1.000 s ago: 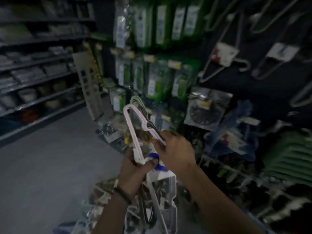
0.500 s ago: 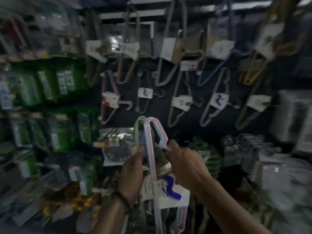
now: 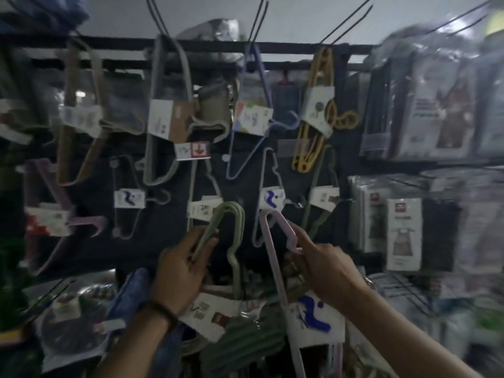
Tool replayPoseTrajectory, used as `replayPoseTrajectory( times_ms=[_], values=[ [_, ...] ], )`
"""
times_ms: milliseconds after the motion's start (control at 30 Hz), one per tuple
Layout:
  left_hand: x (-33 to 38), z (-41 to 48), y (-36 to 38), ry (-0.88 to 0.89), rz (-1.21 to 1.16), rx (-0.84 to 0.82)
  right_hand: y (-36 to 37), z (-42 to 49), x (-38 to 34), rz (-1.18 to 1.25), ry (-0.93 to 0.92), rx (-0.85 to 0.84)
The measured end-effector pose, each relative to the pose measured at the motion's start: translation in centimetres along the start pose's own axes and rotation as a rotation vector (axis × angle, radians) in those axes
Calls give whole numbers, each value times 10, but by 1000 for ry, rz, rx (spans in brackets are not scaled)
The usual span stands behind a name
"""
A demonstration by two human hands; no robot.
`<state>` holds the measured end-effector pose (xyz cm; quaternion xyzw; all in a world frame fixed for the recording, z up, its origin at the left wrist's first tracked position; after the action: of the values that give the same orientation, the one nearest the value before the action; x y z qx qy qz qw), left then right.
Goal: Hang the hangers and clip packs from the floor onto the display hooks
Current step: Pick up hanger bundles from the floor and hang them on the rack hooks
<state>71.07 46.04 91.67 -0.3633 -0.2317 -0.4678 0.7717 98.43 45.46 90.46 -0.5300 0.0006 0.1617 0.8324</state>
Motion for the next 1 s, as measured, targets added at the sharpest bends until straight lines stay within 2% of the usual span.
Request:
replayPoseTrajectory(
  times_ms=[67, 200, 333, 500, 567, 667, 800, 900, 1000],
  values=[
    [-1, 21, 9, 70, -18, -58, -3, 21, 17, 6, 60, 23],
    [-4, 67, 34, 195, 92, -118, -13, 71, 39, 41, 158, 61],
    [-5, 98, 72, 294, -16, -240, -25, 120, 52, -10, 212, 122],
    [4, 118, 113, 437, -81, -366, -29, 152, 60, -118, 190, 119],
    [8, 123, 123, 431, -100, -409, -28, 156, 61, -141, 163, 143],
    [13, 135, 136, 386, -135, -456, -31, 160, 73, -148, 158, 262],
    [24, 153, 157, 361, -73, -509, -32, 166, 89, -173, 143, 405],
    [32, 161, 174, 328, -51, -519, -23, 178, 103, -143, 118, 384],
    [31, 171, 183, 352, 0, -461, -8, 193, 115, -128, 93, 346]
  ],
)
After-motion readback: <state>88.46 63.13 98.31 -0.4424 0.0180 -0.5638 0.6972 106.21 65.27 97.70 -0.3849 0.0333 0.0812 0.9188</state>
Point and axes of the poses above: each hand's wrist, its own z-axis towards the middle knuckle, its own y-axis out of the palm, x = y × z, the point moved 8 cm from there along z, towards the middle knuckle, and after that the axes turned 2 degrees about -y, right-handed, at the moved point
